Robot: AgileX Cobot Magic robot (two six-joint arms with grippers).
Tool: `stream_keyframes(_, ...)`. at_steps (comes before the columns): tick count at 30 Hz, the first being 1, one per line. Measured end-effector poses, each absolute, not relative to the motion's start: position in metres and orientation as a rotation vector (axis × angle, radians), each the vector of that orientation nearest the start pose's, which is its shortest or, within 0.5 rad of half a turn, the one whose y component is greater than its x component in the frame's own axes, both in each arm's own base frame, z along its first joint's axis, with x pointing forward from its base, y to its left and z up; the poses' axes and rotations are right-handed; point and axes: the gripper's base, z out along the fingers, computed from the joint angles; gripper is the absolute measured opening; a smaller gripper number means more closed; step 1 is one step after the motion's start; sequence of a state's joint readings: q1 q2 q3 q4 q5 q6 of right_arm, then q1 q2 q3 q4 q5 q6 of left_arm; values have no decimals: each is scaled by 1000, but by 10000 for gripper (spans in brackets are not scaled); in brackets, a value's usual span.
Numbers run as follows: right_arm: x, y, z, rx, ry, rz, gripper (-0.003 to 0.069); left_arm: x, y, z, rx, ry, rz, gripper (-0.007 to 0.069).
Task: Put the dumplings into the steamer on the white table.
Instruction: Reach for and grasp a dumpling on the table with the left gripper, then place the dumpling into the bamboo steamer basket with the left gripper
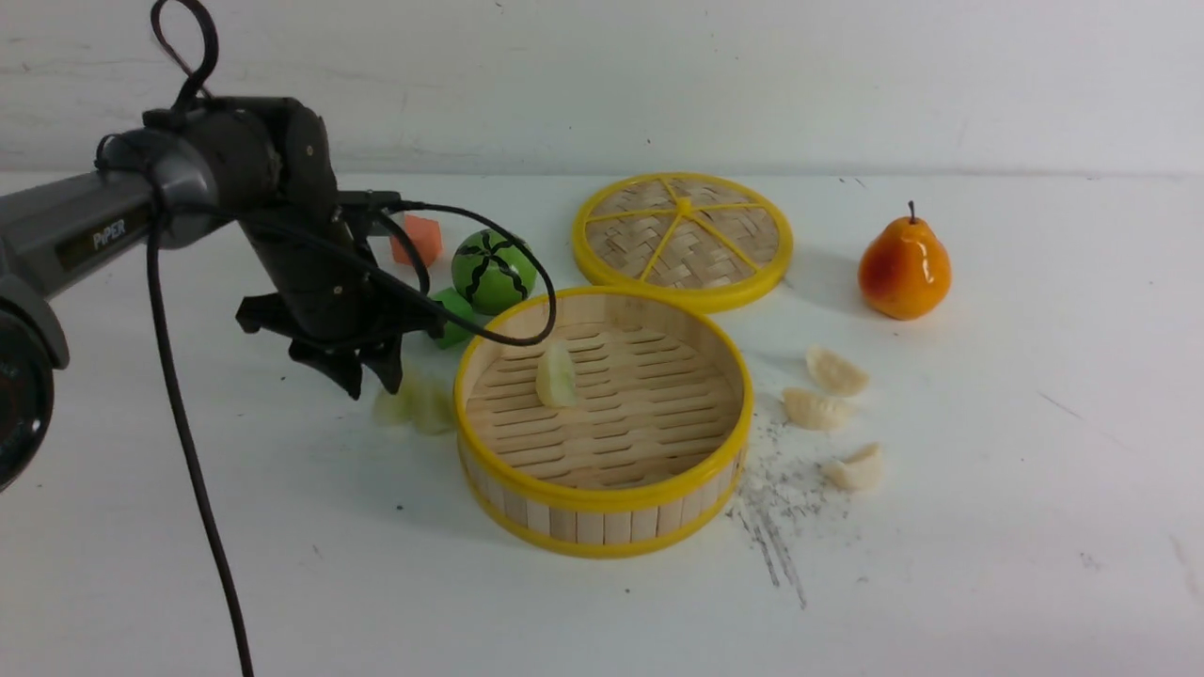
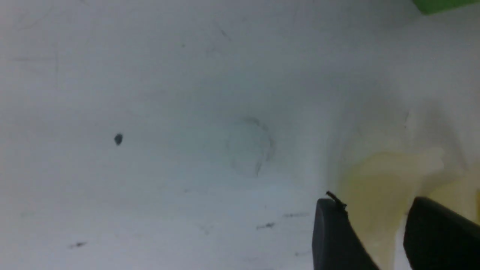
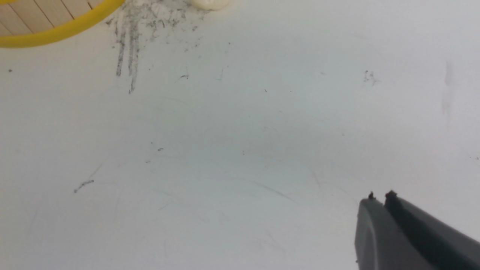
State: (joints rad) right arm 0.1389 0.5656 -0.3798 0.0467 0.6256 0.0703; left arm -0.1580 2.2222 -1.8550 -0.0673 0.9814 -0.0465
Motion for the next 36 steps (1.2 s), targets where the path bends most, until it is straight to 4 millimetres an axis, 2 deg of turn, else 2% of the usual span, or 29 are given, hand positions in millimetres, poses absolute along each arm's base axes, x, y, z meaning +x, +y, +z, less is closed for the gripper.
stream_keyframes(6, 101, 16, 244, -53, 2293, 152, 25, 474, -84, 172, 100, 2851, -170, 268)
stream_keyframes(11, 101, 16, 244, -55, 2293, 150, 29, 475, -86, 171, 94, 2853, -191, 233)
stream_keyframes(17, 101, 16, 244, -60, 2292, 141, 30, 473, -85, 178, 103, 2870, -183, 230)
stream_keyframes(20, 101, 16, 244, -60, 2292, 141, 31, 467, -84, 197, 116, 2878, -173, 229)
stream_keyframes(25, 101, 16, 244, -59, 2289, 142, 31, 455, -91, 258, 124, 2743, -238, 229)
stream_keyframes(27, 101, 16, 244, -59, 2289, 142, 31, 448, -104, 274, 137, 2706, -311, 229)
stream_keyframes(29, 101, 16, 244, -59, 2289, 142, 31, 441, -128, 279, 170, 2698, -410, 229)
stream_keyframes(32, 101, 16, 244, -59, 2288, 142, 31, 435, -164, 273, 225, 2683, -511, 225)
stream_keyframes(33, 101, 16, 244, -59, 2288, 142, 31, 434, -167, 273, 225, 2681, -519, 224)
stream_keyframes(34, 101, 16, 244, -59, 2288, 142, 31, 433, -184, 268, 234, 2662, -548, 217)
stream_keyframes(36, 101, 16, 244, -59, 2288, 142, 31, 433, -203, 261, 219, 2632, -575, 183)
